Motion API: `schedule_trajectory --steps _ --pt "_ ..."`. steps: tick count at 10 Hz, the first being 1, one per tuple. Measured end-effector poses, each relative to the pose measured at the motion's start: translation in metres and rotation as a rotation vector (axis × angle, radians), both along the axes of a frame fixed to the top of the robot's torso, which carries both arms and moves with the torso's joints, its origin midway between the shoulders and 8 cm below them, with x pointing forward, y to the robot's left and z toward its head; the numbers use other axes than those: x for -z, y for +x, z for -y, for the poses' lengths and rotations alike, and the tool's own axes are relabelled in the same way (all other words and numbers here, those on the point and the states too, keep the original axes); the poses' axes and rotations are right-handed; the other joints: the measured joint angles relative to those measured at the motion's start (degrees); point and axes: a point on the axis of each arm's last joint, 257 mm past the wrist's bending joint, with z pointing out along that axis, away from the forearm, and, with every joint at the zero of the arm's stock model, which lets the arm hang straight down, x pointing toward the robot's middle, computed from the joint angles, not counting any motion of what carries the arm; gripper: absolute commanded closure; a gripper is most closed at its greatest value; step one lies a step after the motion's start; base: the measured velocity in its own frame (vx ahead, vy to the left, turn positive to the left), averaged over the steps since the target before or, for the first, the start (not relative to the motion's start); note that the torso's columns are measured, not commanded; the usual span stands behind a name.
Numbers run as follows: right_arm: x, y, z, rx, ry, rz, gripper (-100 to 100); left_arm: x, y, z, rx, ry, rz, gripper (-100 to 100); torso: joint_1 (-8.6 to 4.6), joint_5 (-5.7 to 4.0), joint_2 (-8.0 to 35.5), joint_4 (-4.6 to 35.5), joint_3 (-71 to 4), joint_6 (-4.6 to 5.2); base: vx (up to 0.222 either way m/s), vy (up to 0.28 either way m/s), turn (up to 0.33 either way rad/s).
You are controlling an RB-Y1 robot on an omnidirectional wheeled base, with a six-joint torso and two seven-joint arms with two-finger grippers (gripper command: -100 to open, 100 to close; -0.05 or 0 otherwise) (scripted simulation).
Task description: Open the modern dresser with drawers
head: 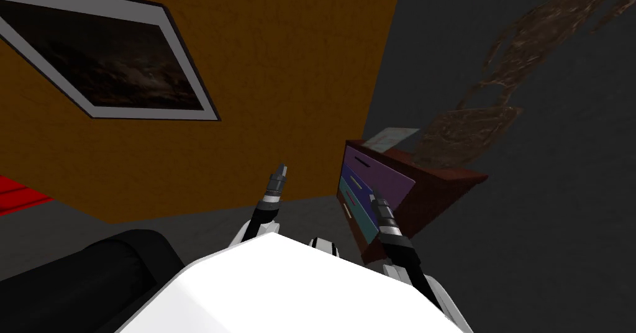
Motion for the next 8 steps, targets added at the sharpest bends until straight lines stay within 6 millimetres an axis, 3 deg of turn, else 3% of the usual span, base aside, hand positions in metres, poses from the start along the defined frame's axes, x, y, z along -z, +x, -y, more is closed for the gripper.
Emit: schedule_trajectory --steps 3,5,8 --pt "0.050 0.006 0.003 -0.001 -0.032 -0.127 -100 0.000 0.000 0.000 0.000 0.000 0.000 0 0.06 -0.01 -0.01 0.00 0.01 -0.06 0.050 0.068 0.103" --pt "0.059 0.010 0.005 0.001 -0.042 -0.166 -100 0.000 0.000 0.000 0.000 0.000 0.000 0 -0.02 -0.02 0.10 0.02 0.06 -0.02 0.032 0.046 0.077" --pt "0.102 0.013 0.004 0.004 -0.079 -0.285 -100 0.000 0.000 0.000 0.000 0.000 0.000 0 0.20 0.02 -0.02 -0.01 0.00 -0.06 0.050 0.075 0.111"
